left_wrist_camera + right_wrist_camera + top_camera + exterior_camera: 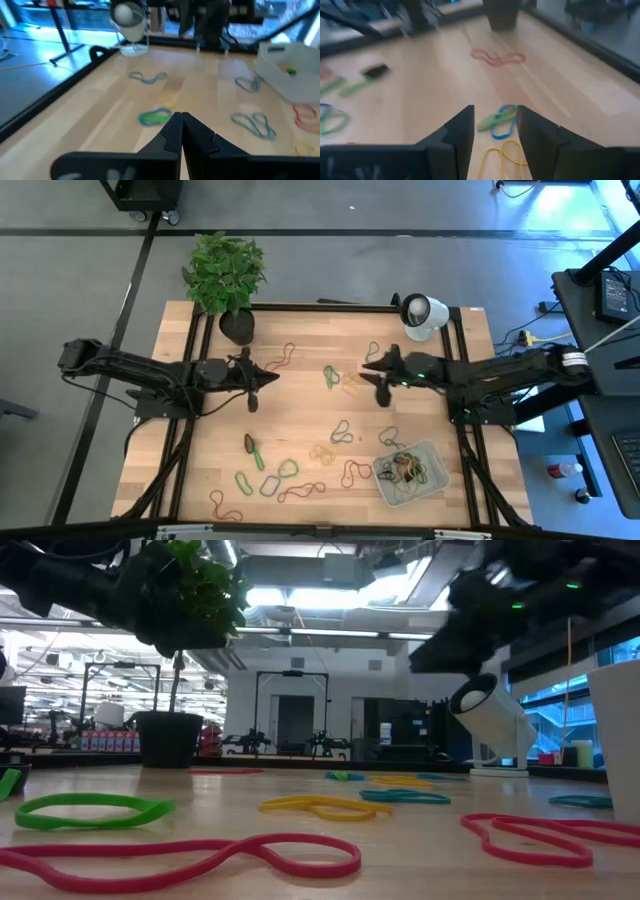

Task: Pick and place rubber bands into bin
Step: Put the green rubber band into the white bin

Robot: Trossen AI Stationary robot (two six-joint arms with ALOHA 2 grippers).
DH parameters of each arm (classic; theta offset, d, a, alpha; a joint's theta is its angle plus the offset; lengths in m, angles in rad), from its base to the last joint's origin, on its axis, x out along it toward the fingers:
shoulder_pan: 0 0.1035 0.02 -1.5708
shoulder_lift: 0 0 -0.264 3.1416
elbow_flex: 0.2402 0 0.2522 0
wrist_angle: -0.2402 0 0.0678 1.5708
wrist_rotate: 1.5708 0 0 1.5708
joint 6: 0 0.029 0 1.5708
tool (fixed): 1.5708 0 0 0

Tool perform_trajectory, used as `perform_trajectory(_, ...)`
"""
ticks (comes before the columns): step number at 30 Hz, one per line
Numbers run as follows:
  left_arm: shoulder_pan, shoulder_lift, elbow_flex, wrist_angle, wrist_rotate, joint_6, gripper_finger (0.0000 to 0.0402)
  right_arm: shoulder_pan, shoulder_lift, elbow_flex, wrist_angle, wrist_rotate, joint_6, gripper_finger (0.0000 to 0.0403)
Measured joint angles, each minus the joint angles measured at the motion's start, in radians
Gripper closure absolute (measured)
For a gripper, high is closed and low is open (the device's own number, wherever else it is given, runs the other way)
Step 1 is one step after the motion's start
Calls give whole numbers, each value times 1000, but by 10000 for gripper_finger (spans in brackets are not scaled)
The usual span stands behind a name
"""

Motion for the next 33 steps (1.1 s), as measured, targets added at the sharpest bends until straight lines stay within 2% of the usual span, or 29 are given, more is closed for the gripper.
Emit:
perform_trajectory(7, 0, 1, 0, 19, -24, -12, 399, -52, 316, 322, -308, 2, 39, 266)
perform_trajectory(17, -1, 3, 0, 9, -24, -12, 394, -61, 676, 647, -506, -1, 168, 284)
perform_trajectory(25, -1, 3, 0, -22, -24, -12, 397, -69, 831, 786, -620, -9, 247, 285)
perform_trajectory(33, -1, 3, 0, -44, -22, -30, 395, -98, 881, 807, -662, -11, 273, 285)
